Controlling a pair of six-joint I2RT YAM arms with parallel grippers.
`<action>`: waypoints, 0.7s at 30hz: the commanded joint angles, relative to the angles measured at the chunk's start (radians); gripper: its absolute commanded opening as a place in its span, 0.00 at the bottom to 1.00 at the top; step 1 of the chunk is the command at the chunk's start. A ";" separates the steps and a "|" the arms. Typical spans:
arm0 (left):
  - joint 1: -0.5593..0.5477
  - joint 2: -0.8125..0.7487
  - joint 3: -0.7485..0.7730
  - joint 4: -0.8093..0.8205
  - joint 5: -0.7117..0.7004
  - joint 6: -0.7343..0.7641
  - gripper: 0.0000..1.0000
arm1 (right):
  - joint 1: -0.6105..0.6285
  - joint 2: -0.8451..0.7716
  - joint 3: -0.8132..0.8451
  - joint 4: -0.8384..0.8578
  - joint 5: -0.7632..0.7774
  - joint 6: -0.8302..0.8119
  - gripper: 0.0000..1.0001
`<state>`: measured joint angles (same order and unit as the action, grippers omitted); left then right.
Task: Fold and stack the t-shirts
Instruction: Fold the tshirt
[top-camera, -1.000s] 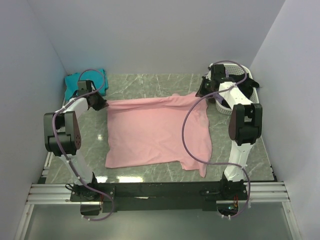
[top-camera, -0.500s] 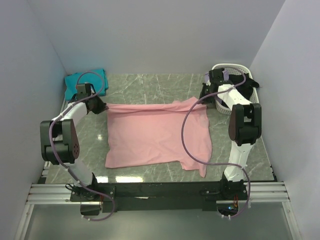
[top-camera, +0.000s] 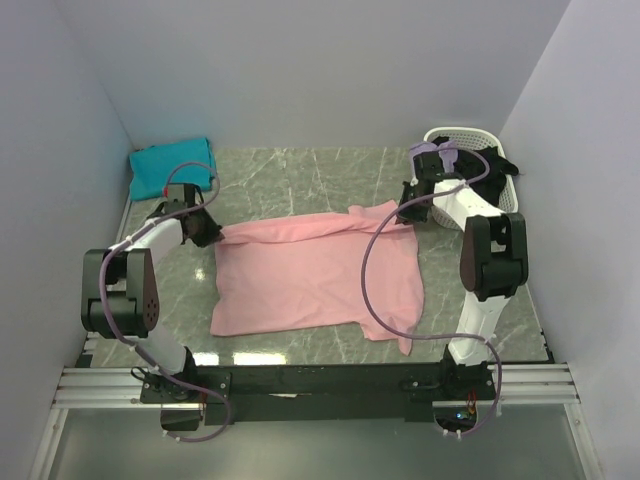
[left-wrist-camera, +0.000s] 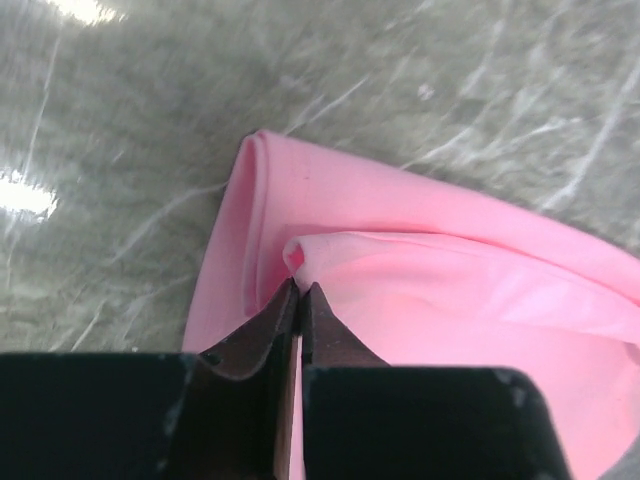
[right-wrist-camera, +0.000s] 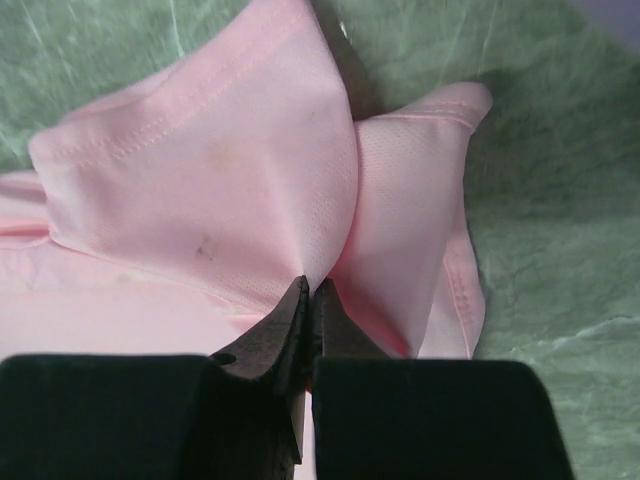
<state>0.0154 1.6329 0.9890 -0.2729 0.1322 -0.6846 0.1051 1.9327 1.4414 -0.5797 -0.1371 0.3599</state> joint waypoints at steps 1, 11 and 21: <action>-0.035 -0.054 -0.018 -0.026 -0.080 -0.003 0.25 | 0.018 -0.055 -0.056 0.018 0.037 0.011 0.00; -0.045 -0.188 -0.043 -0.130 -0.227 -0.006 0.42 | 0.028 -0.211 -0.150 0.032 0.201 0.057 0.37; -0.046 -0.139 0.045 -0.045 -0.102 -0.006 0.46 | 0.031 -0.307 -0.150 0.107 0.162 0.056 0.72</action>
<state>-0.0277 1.4548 0.9550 -0.3801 -0.0303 -0.6926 0.1314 1.5948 1.2579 -0.5179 0.0586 0.4183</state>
